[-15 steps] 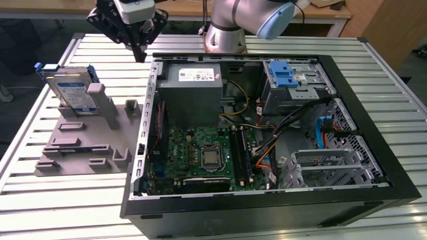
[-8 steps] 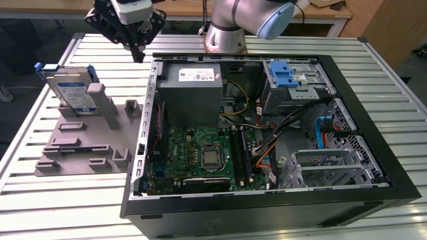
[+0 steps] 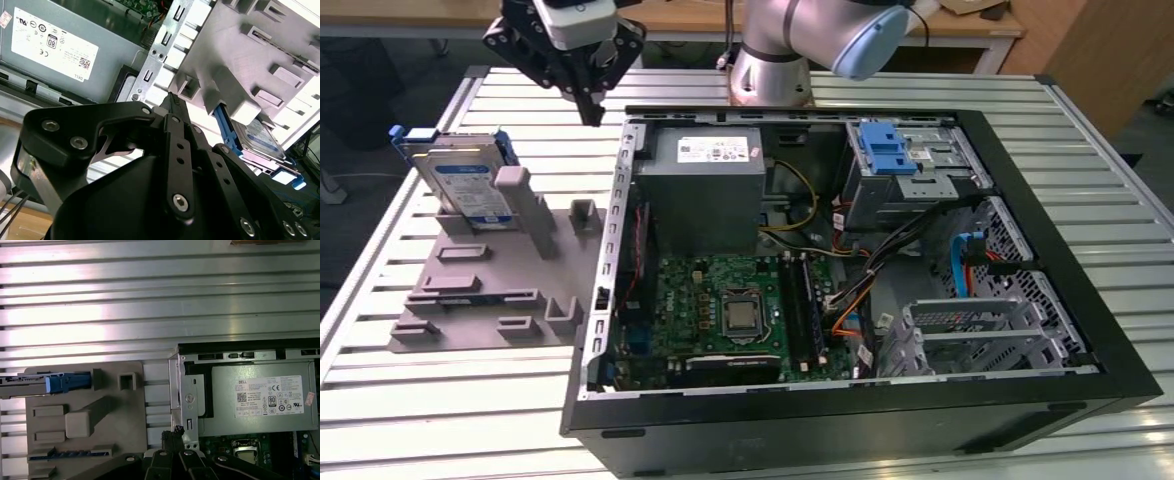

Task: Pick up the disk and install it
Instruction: 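Reach for the disk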

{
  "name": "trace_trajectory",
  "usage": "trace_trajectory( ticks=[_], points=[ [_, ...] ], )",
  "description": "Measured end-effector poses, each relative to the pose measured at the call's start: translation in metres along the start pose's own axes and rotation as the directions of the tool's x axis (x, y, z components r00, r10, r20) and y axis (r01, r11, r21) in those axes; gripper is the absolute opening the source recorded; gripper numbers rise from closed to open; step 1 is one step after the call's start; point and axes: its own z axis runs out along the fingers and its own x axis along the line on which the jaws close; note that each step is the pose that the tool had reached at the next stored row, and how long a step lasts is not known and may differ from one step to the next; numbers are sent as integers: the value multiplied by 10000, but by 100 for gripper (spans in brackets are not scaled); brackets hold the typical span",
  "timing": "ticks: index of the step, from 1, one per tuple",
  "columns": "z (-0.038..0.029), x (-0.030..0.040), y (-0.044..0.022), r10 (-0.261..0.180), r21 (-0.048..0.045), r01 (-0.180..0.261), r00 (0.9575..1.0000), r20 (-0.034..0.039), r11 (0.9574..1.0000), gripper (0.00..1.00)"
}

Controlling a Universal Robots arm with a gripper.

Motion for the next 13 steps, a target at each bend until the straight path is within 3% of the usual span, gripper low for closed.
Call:
trace_trajectory(
  ticks=[13],
  points=[
    [4,248,18,1,0,-1,10000,-1,10000,11]
  ],
)
